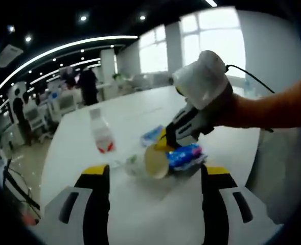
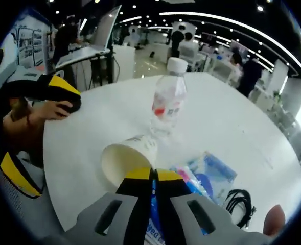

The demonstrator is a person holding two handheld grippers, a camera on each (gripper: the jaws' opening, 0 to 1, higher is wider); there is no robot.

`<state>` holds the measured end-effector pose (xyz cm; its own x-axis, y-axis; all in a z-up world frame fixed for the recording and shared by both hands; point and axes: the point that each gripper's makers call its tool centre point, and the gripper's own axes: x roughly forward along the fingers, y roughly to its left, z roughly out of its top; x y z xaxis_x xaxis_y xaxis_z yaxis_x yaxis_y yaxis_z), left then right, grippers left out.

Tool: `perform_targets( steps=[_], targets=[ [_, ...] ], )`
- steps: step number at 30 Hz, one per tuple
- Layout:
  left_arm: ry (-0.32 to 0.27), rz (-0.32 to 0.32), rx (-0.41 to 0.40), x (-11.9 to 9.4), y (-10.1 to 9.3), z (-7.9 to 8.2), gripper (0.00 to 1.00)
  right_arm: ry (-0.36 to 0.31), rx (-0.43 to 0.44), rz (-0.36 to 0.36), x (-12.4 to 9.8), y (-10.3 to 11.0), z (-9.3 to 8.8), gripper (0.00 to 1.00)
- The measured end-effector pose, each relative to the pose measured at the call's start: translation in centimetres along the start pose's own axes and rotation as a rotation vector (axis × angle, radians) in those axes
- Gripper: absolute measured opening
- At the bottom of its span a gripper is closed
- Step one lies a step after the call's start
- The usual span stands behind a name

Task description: Arrange the tabletop items into an orderly group along one side of the table until the central work area is clear of visible clutter.

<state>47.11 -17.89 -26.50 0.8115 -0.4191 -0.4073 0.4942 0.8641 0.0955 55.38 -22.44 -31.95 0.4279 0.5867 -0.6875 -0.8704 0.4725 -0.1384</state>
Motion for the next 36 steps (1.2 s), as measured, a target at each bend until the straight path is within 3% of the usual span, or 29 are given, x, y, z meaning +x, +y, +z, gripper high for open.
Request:
perform_targets(
  steps=[4, 8, 15, 19, 27, 36],
  targets=[
    [-0.005, -0.04, 0.095, 0.3, -0.7, 0.7, 0.69, 0.013, 0.017, 0.016, -2.0, -0.3, 0.5, 0.02],
    [-0.023, -0.093, 0.206, 0.6, -1.8, 1.9, 0.68, 0.048, 0.096, 0.087, -5.0, -0.5, 1.1, 0.02],
    [-0.069, -0.174, 0.432, 1.5, -4.3, 4.2, 0.67, 0.104, 0.138, 0.115, -9.8, -1.2, 1.6, 0.02],
    [-0.092, -0.222, 0.514, 2.0, -5.7, 5.2, 0.66, 0.133, 0.156, 0.127, -11.9, -1.0, 1.6, 0.02],
    [-0.154, -0.282, 0.681, 2.4, -8.7, 7.2, 0.63, 0.21, 0.188, 0.156, -14.6, -0.1, 0.2, 0.02],
    [-0.17, -0.331, 0.761, 3.0, -11.5, 7.6, 0.6, 0.254, 0.187, 0.162, -16.1, 0.4, -0.9, 0.02]
  ],
)
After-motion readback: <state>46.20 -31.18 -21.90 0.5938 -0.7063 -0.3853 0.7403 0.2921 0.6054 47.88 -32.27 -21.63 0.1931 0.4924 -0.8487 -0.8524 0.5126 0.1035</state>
